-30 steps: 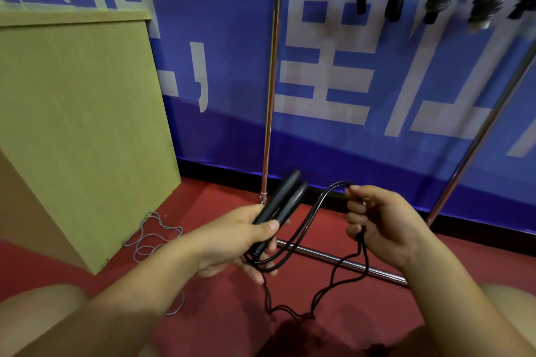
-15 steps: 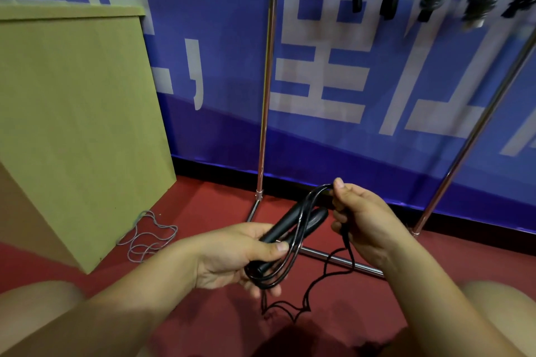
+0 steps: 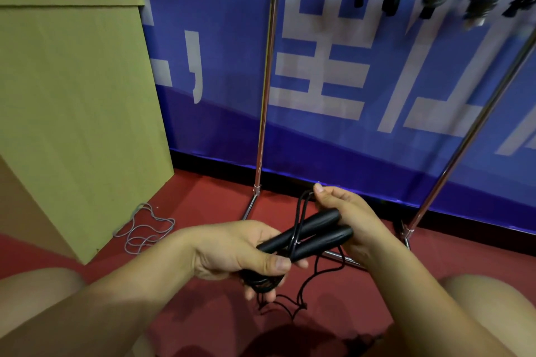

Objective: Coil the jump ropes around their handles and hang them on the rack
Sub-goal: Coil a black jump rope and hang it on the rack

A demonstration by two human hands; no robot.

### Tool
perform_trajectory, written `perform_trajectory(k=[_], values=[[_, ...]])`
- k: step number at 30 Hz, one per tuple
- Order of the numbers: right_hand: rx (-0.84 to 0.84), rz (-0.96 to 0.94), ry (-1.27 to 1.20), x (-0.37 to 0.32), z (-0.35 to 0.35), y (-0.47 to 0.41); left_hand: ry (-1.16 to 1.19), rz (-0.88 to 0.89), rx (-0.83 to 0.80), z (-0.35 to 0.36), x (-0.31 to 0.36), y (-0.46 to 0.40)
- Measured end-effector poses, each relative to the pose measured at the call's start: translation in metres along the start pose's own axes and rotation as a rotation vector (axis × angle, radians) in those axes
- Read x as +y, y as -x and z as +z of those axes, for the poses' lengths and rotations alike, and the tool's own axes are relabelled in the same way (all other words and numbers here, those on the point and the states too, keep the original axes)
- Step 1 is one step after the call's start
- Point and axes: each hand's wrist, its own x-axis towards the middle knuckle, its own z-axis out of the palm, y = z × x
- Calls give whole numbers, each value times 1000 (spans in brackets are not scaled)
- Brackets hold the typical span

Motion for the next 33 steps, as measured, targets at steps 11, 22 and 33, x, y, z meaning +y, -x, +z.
perform_trajectory(k=[11, 22, 33], values=[[-50, 44, 279, 11, 4, -1, 272, 211, 364, -2, 7, -4], [-98, -122, 384, 5, 10, 12, 85, 227, 824, -25, 3, -8], [-156, -222, 609, 4, 17, 20, -400, 57, 983, -44, -18, -2]])
